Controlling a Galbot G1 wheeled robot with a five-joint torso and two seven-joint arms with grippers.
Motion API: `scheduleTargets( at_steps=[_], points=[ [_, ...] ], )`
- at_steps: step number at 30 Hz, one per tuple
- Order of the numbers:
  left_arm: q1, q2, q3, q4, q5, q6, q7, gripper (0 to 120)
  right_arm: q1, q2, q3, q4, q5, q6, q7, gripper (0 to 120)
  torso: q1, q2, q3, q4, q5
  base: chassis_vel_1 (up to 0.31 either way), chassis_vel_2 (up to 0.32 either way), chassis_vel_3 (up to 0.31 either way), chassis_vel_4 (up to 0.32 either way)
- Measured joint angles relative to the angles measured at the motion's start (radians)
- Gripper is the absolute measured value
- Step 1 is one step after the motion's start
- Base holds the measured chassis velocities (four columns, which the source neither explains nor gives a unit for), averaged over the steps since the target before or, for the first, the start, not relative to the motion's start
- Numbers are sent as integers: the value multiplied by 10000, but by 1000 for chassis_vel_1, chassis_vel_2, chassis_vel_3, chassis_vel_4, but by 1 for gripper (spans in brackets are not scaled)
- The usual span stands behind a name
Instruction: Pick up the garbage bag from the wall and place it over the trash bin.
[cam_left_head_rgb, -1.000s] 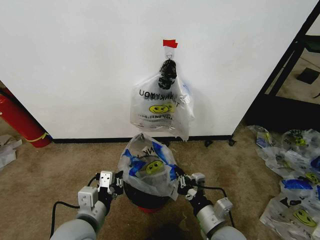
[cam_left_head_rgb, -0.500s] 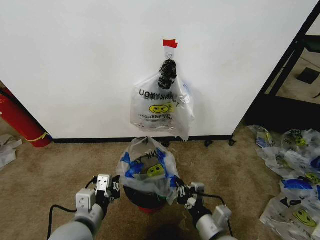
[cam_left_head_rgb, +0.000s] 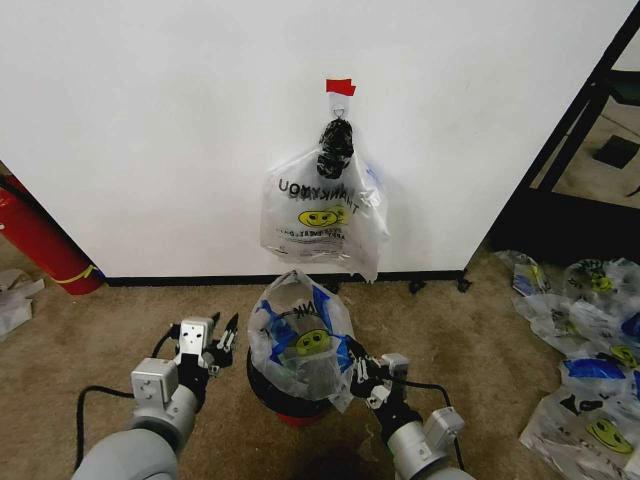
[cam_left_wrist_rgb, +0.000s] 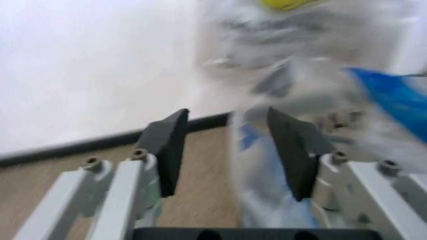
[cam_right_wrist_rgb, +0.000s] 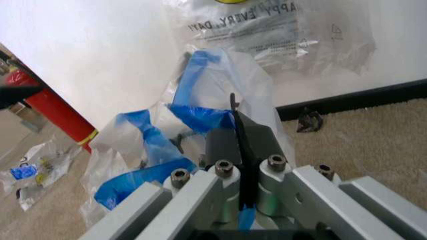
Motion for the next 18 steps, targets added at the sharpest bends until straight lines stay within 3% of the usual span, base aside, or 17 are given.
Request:
scheduleTargets(
  at_steps=[5,11,14,18],
  points=[
    [-1489,1339,1592,5,453,155,1270,73,105,80,-133,-140,-136,-9,19,0,0,0,0,-14,1,0,0,0,0],
    [-1701,2298,1962,291,905,674,1549,93,798,-76,-808,-523,-49,-105,100,0,0,0,0,7,1,0,0,0,0],
    [-1909,2748,2144,360,577,1198,1303,84,837,-48,-931,-653,-88,-105,104,0,0,0,0,-9,3,0,0,0,0],
    [-1999,3061,2338,362,117,1580,1220,72,919,-20,-1016,-748,-105,-99,104,0,0,0,0,-3,4,0,0,0,0]
  ],
)
